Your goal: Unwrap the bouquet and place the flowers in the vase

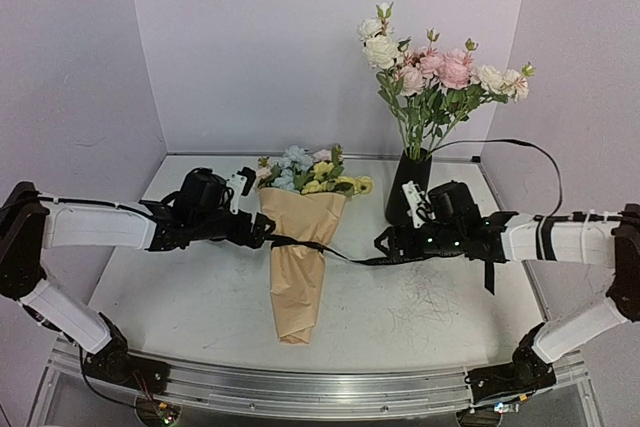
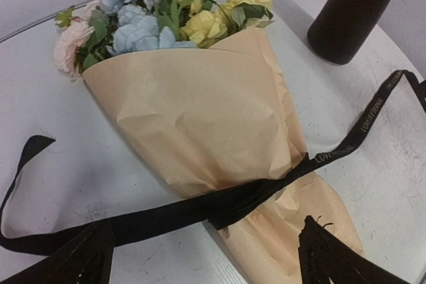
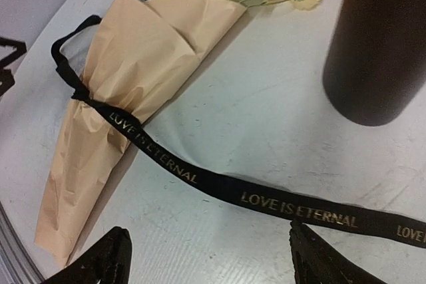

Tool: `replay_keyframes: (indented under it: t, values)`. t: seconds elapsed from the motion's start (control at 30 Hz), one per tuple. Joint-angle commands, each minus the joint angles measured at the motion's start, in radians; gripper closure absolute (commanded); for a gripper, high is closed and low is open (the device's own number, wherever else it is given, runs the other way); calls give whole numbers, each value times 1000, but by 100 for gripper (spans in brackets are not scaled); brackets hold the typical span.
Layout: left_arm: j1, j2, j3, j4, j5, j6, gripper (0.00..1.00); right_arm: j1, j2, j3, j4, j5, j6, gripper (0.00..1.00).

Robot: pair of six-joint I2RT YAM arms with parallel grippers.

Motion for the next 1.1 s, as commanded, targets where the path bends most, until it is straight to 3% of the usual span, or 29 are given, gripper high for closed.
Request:
replay_keyframes:
  t: [0.0,0.33,0.57,0.83,1.07]
  values:
    - [-52,109,101,31,-99,140,2,122,141,148,50,32,-29,17]
    - [-128,317,263,-66,-260,315,0,198,318,303,63,71,3,18]
    - [-155,393,309,-130,-277,352,3,200,360,326,72,64,24,18]
    - [-155,387,354,-176,-538,152,21,202,380,324,91,76,49,19]
    - [-155,318,305,-128,-569,7,30,202,410,349,99,65,62,23]
